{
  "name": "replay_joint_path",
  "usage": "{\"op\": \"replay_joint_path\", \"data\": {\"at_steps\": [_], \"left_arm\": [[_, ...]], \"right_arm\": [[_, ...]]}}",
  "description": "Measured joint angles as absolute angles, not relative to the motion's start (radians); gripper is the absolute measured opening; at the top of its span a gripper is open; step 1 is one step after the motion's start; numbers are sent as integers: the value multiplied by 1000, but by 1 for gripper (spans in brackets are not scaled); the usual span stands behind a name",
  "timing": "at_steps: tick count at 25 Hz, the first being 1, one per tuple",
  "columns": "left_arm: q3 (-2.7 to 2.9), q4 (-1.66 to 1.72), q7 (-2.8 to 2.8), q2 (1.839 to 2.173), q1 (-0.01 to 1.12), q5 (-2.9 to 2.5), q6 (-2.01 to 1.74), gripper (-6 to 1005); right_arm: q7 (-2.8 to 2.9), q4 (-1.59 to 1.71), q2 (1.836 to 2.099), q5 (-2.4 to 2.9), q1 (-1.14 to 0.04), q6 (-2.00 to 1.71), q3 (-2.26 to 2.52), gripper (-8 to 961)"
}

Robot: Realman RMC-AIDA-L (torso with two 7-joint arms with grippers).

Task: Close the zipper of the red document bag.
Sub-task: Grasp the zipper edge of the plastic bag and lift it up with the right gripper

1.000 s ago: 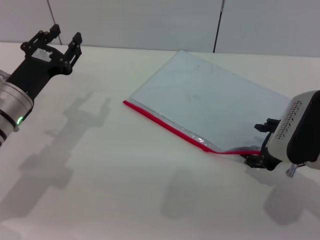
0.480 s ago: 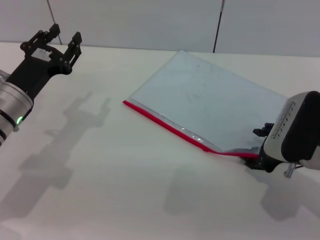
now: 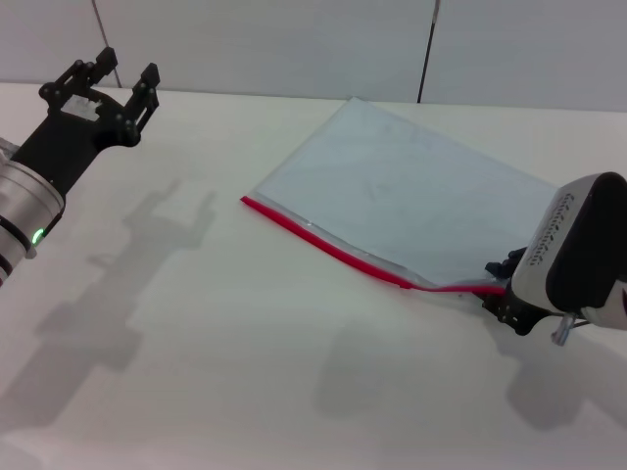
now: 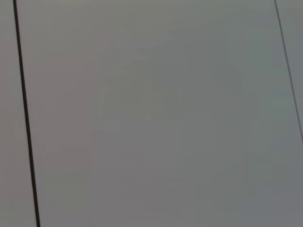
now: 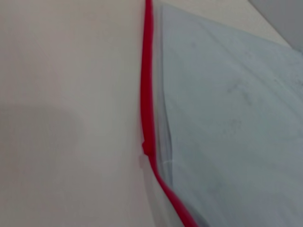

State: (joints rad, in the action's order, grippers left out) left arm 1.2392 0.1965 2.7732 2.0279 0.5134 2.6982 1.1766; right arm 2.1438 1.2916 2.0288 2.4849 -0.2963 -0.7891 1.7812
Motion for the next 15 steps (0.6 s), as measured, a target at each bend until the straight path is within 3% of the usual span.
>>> {"op": "replay_joint_path", "data": {"at_steps": [6,15], "left_arm": [[1238,196,2771,2028,513,2698,1177,543],[1252,201,2753,2025,513,2619,1177,542]], "right_arm": [[2150,1319,2030,2485,-287,-784,1789,208],[2165,1463,2029,2487,-218,-784,1779,148]]}}
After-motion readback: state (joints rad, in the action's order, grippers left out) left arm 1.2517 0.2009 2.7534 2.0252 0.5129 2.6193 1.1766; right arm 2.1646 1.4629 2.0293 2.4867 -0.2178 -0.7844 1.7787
